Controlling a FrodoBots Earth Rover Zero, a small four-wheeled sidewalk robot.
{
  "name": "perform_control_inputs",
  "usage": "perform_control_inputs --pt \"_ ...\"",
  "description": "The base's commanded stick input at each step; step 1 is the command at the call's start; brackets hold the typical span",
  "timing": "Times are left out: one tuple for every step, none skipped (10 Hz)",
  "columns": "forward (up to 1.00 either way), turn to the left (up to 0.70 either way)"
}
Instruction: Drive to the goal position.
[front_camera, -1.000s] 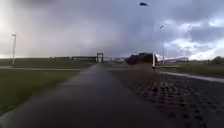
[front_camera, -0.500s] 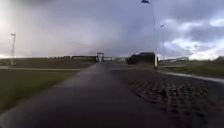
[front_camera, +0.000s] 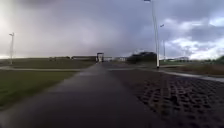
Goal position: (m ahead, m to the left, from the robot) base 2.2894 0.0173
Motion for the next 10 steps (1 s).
perform_control_inputs --pt "0.7 -0.14" --pt "0.7 -0.14" --pt "0.7 -0.14" --pt "0.7 -0.14" --pt "0.7 -0.14" --pt "0.7 -0.14" --pt "0.7 -0.14" --pt "0.7 -0.14" --pt "0.7 -0.14" --pt "0.7 -0.07"
